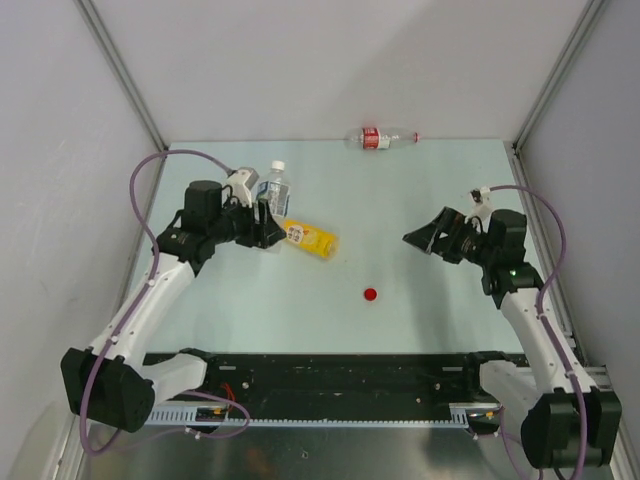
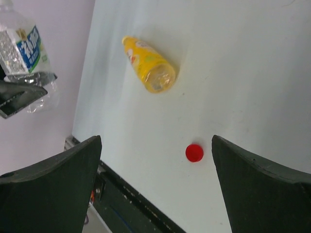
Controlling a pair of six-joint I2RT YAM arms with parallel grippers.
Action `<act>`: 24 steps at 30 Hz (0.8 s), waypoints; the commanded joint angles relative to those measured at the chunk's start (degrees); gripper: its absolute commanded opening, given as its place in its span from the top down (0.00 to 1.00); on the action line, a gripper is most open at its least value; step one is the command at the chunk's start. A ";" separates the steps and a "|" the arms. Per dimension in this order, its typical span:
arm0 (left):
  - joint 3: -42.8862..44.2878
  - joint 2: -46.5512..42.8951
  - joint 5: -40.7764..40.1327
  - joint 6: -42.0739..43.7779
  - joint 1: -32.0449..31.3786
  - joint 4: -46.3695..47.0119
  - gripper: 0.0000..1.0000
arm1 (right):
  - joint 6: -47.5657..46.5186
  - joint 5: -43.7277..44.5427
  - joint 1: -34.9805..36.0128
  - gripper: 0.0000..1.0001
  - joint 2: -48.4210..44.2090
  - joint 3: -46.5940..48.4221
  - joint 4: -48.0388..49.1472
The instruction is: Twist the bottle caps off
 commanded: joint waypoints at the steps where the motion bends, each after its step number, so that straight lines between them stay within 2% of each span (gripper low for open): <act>1: 0.69 -1.51 17.75 6.12 0.31 4.38 0.47 | -0.99 -0.01 2.92 0.01 -6.03 2.35 -6.94; 4: -1.45 -4.66 21.19 6.77 0.32 5.87 0.46 | 0.09 1.23 5.31 0.01 -11.48 2.35 -11.14; 10: -6.37 -13.19 20.11 7.10 0.29 8.86 0.44 | 3.77 5.27 8.44 0.01 -23.69 2.35 -19.41; 16: -6.99 -14.80 21.96 6.60 0.15 9.34 0.45 | 4.94 9.88 9.69 0.01 -33.78 2.35 -28.86; 24: -7.33 -17.83 24.74 6.31 -0.02 10.19 0.45 | 4.84 10.30 9.78 0.01 -37.28 1.70 -33.36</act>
